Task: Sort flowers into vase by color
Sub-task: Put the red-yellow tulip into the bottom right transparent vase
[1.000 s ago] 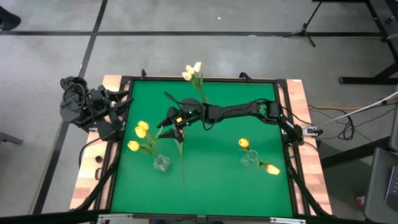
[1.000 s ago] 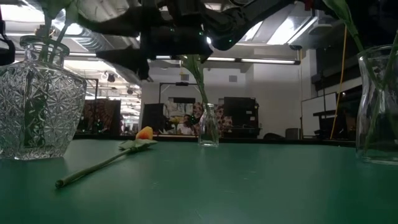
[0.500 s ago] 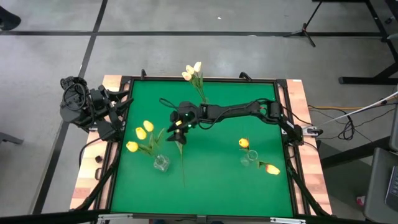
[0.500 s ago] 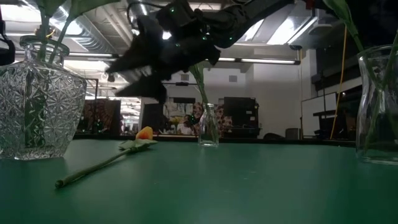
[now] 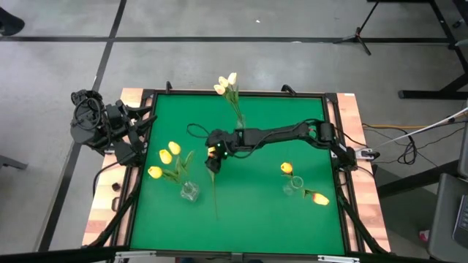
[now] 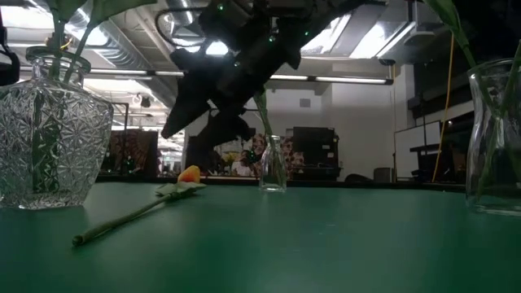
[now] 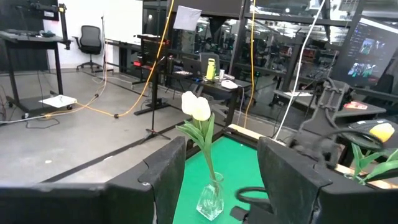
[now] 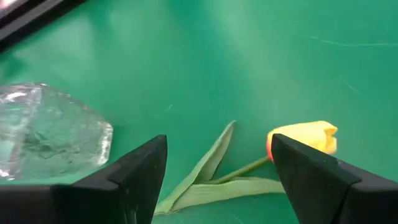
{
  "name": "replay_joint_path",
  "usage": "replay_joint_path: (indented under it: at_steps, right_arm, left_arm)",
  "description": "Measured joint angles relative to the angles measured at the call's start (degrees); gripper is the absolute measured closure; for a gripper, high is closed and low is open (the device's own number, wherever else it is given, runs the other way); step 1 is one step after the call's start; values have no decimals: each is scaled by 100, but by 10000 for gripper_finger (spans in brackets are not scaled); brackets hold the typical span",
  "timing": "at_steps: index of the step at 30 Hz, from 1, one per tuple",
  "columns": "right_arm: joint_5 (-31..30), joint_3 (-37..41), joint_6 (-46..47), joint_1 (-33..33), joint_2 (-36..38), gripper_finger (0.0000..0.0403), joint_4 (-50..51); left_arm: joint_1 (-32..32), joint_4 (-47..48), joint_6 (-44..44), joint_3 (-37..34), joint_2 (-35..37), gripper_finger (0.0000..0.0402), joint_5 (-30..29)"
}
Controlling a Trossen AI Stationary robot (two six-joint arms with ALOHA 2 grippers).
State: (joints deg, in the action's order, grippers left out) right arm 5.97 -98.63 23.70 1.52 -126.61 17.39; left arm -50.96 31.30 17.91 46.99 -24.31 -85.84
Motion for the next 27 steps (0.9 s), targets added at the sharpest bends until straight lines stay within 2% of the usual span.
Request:
replay_joint_path:
  at_steps: [6,10,27]
  right_arm:
    - [-1372,0,109,-279,0,116,375]
    - [-1908,0,296,-354,-37,116,413]
    - [-1695,-2,501,-339,-649,116,151]
  left_arm:
    - [-1,0,4,1,-1,205,0]
    - [-2,-1,34,1,1,205,0]
    - [-2,16,122,-1,-1,205,-2]
